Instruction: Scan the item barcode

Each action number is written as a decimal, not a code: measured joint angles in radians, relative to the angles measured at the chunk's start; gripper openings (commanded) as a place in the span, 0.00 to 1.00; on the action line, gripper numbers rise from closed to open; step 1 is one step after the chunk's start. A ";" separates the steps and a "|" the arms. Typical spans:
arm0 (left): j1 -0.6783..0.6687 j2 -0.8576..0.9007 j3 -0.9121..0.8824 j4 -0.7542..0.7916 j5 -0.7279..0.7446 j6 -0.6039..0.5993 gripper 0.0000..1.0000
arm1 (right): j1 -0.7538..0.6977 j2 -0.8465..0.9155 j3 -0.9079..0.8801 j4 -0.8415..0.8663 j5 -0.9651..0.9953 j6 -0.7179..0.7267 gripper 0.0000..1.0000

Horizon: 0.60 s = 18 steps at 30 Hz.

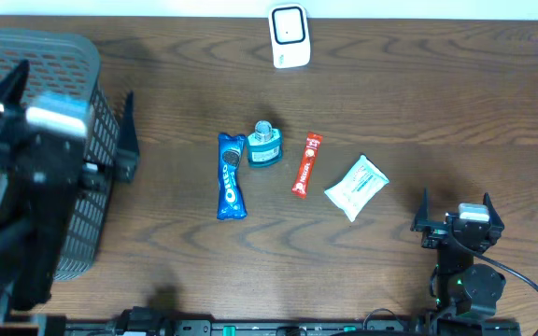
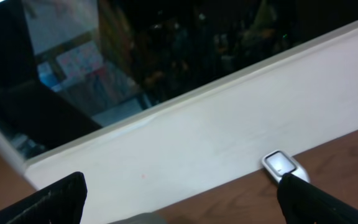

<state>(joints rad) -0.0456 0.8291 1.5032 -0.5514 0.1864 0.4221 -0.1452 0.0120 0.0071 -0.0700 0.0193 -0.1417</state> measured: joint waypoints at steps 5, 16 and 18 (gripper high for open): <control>0.000 -0.127 -0.100 0.082 0.033 -0.004 0.98 | 0.000 0.000 0.000 0.000 0.000 0.000 0.99; 0.000 -0.365 -0.257 0.199 0.048 -0.004 0.98 | 0.000 0.000 0.000 0.000 0.000 0.000 0.99; 0.000 -0.391 -0.261 0.199 0.048 -0.005 0.98 | 0.000 0.000 0.000 0.000 0.000 0.000 0.99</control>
<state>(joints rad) -0.0456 0.4385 1.2423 -0.3527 0.2348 0.4175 -0.1452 0.0120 0.0071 -0.0700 0.0193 -0.1421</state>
